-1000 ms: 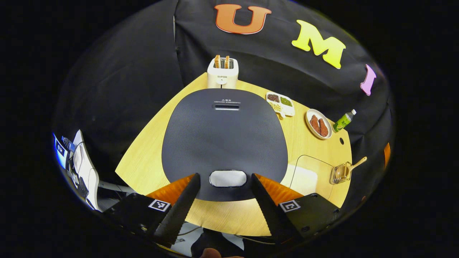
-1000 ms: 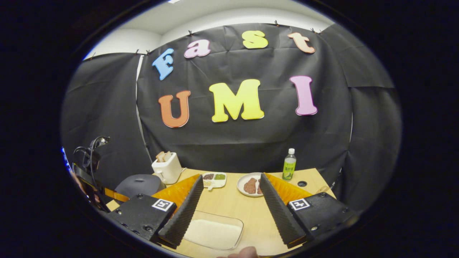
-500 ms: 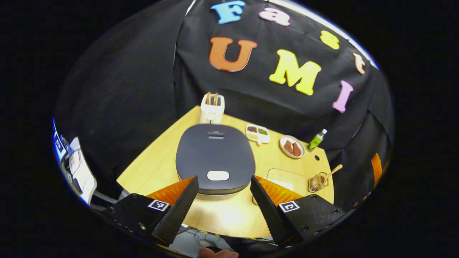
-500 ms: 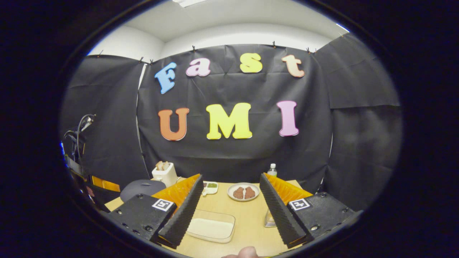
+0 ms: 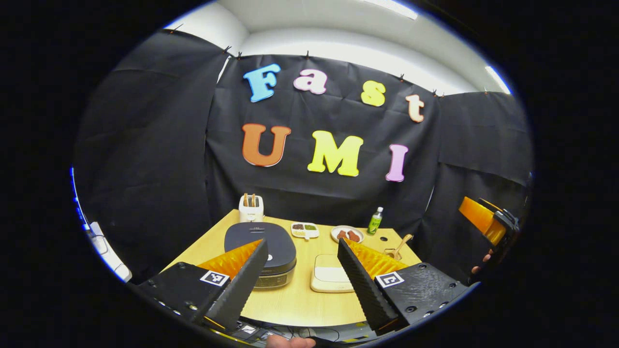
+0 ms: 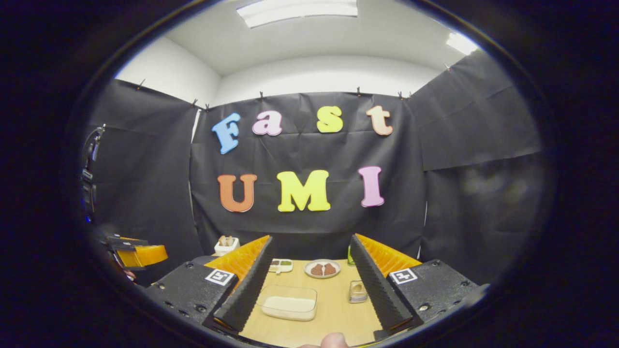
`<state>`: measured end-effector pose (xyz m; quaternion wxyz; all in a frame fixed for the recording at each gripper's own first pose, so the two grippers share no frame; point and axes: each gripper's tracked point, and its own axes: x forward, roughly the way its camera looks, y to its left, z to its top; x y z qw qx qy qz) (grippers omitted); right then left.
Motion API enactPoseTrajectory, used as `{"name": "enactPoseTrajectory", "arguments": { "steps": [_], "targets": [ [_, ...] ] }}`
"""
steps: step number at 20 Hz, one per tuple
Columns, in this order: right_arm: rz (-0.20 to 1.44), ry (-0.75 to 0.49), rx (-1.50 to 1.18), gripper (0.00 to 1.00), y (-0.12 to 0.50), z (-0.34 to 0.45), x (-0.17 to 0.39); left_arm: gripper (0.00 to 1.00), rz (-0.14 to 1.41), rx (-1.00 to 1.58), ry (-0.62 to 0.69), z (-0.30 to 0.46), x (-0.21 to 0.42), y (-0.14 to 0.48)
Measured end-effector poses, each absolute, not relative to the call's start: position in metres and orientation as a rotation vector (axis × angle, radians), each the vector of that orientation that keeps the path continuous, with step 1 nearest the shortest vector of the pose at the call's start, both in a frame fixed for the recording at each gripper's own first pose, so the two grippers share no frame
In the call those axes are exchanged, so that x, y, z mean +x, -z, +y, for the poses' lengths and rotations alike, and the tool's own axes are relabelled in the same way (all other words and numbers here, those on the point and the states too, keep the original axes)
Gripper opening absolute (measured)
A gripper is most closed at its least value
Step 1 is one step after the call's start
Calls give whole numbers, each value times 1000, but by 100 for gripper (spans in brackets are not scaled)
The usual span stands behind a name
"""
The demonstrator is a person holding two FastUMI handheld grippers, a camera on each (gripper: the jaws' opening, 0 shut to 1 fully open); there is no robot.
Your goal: Close the left gripper, press the button to open the rice cooker; take a wooden spoon from the chopstick holder with the right hand, scoop a spoonful of rice and pour it into the rice cooker, then put the wooden spoon back into the chopstick holder.
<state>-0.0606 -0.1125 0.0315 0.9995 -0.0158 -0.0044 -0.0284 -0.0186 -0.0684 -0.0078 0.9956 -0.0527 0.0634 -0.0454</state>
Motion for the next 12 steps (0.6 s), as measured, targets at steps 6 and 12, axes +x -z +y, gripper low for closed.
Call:
{"name": "enactPoseTrajectory", "arguments": {
  "steps": [6,12],
  "targets": [
    [-14,85,-22,100,-27,-103,-97,94,12,-87,108,-81,-58,-20],
    [-13,85,-13,99,-15,-101,-106,94,-21,-23,76,-83,-69,-18]
  ]
}}
